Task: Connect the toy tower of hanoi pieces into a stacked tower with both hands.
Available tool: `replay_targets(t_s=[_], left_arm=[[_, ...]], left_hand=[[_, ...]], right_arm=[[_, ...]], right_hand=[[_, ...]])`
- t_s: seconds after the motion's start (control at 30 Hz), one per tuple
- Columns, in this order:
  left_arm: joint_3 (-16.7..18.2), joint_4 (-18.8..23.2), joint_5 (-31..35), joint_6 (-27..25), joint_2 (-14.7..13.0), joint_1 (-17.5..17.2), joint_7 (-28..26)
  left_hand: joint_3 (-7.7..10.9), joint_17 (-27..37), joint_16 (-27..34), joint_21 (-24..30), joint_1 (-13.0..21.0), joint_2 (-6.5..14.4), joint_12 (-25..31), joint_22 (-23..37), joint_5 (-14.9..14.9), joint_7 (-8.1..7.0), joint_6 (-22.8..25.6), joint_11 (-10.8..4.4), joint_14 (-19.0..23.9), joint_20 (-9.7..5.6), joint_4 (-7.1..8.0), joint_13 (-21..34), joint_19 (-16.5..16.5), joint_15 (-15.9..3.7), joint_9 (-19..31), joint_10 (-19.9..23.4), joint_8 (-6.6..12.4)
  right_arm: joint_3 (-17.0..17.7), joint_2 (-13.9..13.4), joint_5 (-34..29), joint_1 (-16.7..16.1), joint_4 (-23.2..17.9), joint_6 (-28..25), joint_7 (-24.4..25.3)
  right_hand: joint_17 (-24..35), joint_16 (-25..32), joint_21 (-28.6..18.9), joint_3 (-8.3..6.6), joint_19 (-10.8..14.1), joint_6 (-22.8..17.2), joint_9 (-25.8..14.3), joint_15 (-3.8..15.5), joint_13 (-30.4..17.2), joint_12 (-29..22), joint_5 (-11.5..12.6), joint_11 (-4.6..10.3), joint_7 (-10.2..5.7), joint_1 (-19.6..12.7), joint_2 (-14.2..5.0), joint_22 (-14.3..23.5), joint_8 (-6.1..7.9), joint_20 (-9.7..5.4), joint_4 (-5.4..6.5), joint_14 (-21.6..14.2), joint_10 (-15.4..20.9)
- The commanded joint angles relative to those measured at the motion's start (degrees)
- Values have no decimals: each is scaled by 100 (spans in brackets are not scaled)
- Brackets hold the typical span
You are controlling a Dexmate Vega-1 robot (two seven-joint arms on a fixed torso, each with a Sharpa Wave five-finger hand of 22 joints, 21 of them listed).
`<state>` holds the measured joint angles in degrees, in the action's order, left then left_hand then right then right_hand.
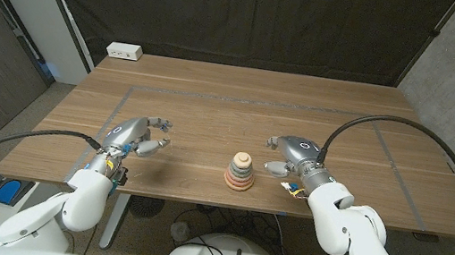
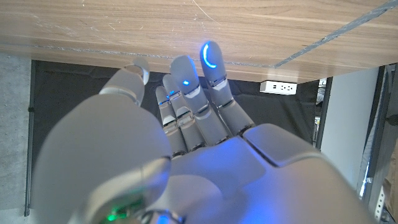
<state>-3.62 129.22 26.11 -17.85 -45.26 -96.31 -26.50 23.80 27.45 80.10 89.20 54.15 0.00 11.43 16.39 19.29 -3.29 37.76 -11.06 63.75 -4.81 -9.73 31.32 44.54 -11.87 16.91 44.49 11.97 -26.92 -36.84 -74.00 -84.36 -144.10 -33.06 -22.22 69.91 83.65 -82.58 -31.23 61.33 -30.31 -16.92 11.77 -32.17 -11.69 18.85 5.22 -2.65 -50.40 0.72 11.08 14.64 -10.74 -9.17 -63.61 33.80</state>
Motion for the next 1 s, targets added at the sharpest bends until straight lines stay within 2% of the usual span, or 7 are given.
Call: replay_targets(t_s=[0.03, 0.27, 0.37, 0.5, 0.63, 0.73, 1.0], left_arm=[[-646, -232, 192, -269, 265, 591, -287], [-869, 31, 269, -874, 248, 798, -179], [-937, 149, 419, -1140, 129, 852, -140], [-901, 207, 397, -1265, 16, 864, -108], [-975, 6, 292, -1146, 105, 999, -308], [-1130, -188, 169, -985, 103, 1208, -284], [-1440, -309, 196, -1242, 101, 1466, -333]], left_hand=[[18, -9, -21, -5, 46, -32, -15, -1, 10, -14, 5, 12, -56, -718, 7, -2, 8, -76, 18, -27, 37], [-7, -20, -9, -2, 29, -44, -7, -11, 4, -8, -17, 18, -42, -722, 17, -16, 13, -75, 18, -33, 37], [-13, -46, -26, -13, 28, -37, -3, -32, 3, 0, -21, 32, -60, -721, 21, -14, -1, -75, 18, -50, 40], [-21, -42, -15, -5, 21, -39, -9, -31, 3, 1, -43, 37, -51, -719, 23, -13, 5, -75, 16, -84, 35], [-25, -60, -26, -5, 16, -40, -20, -29, 4, -1, -102, 34, -61, -719, 24, -16, -6, -75, 16, -123, 14], [-28, -69, -33, -3, 12, -38, -20, -28, 5, 6, -114, 35, -69, -719, 26, -17, -10, -75, 15, -137, 12], [-36, -79, -35, 0, 4, -36, -14, -32, 7, 7, -128, 33, -74, -718, 27, -19, -12, -75, 13, -161, 14]], right_arm=[[638, -346, 489, -625, 42, -170, 1197], [823, -397, 957, -610, 141, -252, 1485], [804, -353, 1103, -600, 349, -245, 1921], [645, -191, 1231, -458, 624, -453, 2218], [597, -87, 1542, -414, 884, -479, 2768], [522, -143, 1589, -312, 1038, -533, 3034], [645, -455, 2105, -197, 1370, -326, 3750]], right_hand=[[28, 43, 15, -38, 45, -54, -22, 77, -23, -43, -3, 29, -5, -11, -53, 8, 46, -200, -9, -78, 57], [41, 71, 21, -57, 44, -47, -38, 76, -34, -45, 4, 40, -20, -38, -77, 5, 53, -200, -20, -101, 63], [47, 86, 14, -66, 52, -44, -48, 75, -42, -45, 7, 66, -43, -52, -86, 13, 58, -200, -25, -111, 61], [17, 70, 22, -78, 46, -55, -70, 76, -59, -46, 13, 75, -57, -82, -82, 7, 77, -198, -44, -85, 66], [23, 86, 10, -85, 56, -77, -89, 76, -73, -40, 16, 81, -79, -109, -74, 18, 99, -197, -56, -92, 52], [38, 112, 9, -90, 50, -114, -107, 73, -84, -33, 19, 95, -92, -127, -67, 21, 126, -195, -61, -108, 36], [41, 129, 27, -97, 19, -70, -134, 70, -102, -28, 22, 91, -145, -144, -60, 8, 128, -194, -58, -106, 22]])
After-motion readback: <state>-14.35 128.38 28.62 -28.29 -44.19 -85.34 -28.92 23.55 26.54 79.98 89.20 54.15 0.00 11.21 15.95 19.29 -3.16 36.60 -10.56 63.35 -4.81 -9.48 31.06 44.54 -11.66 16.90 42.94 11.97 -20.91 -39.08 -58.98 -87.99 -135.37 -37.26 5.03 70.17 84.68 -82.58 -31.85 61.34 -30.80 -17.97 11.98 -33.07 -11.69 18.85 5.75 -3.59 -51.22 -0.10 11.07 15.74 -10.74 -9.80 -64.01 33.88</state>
